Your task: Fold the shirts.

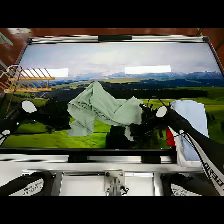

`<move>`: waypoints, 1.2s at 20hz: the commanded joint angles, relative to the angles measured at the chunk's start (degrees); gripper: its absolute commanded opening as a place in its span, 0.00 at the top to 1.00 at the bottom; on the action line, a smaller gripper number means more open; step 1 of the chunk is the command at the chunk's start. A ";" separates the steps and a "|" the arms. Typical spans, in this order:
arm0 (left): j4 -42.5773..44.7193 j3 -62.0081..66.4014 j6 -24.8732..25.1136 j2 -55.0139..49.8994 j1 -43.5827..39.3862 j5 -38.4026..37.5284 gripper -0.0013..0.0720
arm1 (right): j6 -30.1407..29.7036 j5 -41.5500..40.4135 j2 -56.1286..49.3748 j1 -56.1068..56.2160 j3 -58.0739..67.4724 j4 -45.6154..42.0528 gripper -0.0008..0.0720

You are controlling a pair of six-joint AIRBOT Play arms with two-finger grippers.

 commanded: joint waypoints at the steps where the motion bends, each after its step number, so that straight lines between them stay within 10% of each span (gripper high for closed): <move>1: 0.02 7.17 0.44 3.54 0.02 -1.03 0.93 | -2.05 1.27 3.61 -0.07 6.38 -0.90 0.88; 5: 0.02 32.52 8.61 12.31 1.31 -0.96 0.93 | -4.55 2.58 17.29 -4.81 27.28 -5.22 0.88; 11: 0.00 75.76 4.68 17.77 12.68 10.80 0.93 | 2.34 -3.34 30.84 -19.61 58.90 -10.58 0.88; 14: 0.33 76.65 3.52 22.77 14.05 17.66 0.93 | 4.42 -2.05 34.03 -20.20 61.72 -9.75 0.88; 24: 9.49 62.40 4.22 25.20 14.05 6.47 0.93 | 15.56 28.15 29.92 -20.20 61.53 -9.18 0.88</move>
